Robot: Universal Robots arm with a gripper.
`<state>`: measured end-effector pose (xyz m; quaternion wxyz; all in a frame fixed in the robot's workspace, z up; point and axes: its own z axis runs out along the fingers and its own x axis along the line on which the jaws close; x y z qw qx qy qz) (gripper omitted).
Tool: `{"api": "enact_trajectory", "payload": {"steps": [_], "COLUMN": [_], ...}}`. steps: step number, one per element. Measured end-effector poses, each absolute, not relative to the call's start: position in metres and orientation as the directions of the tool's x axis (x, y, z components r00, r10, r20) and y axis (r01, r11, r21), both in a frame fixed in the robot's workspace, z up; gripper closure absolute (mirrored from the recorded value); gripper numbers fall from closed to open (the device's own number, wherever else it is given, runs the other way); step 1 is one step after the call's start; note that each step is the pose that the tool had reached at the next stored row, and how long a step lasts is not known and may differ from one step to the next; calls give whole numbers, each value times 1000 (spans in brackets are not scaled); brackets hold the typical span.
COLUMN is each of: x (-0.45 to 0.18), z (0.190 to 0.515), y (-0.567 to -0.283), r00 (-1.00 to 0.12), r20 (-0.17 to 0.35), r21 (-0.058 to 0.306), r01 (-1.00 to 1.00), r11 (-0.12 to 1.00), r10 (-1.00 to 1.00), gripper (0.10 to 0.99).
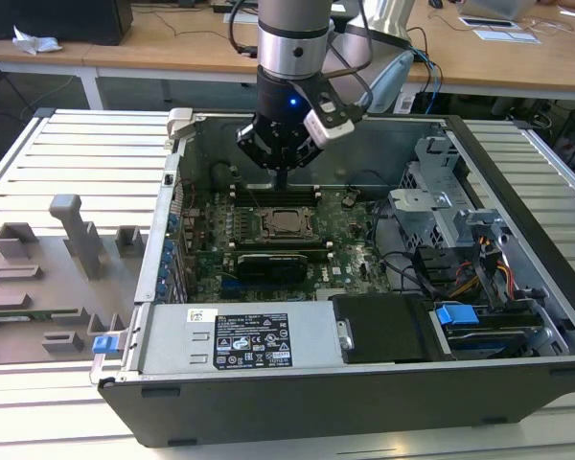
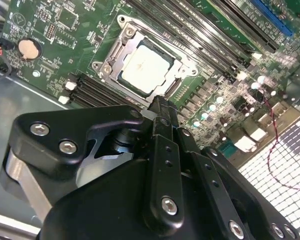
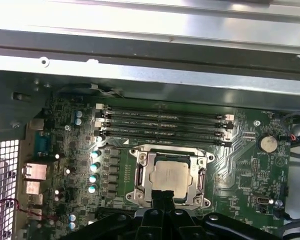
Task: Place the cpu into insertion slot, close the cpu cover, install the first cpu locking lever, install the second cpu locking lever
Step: 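Install the first cpu locking lever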
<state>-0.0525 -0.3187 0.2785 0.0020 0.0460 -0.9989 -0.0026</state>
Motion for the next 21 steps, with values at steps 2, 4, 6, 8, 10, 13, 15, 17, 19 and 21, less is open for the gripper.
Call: {"api": "enact_trajectory", "payload": {"steps": [2,4,6,8,10,13,15,17,19,21], "x": [-52,-52,-52,-52,-52,-52,-52,-52,-52,-52], "z": [278,278,278,278,278,278,278,278,278,278], "y": [-319,-319,-319,-319,-319,-319,-319,-319,-319,-319], "r00": [-994,-991,-986,-983,-979,-973,-970,-965,-962,-959], "r20": [4,4,4,4,4,4,4,4,4,4], "r21": [5,5,5,5,5,5,5,5,5,5], "r01": [-109,-137,-167,-186,-203,-231,-245,-261,-274,-284], "r11": [994,991,986,983,979,973,970,965,962,959], "r10": [-109,-137,-167,-186,-203,-231,-245,-262,-274,-284], "gripper": [980,980,980,980,980,980,980,980,980,980]}}
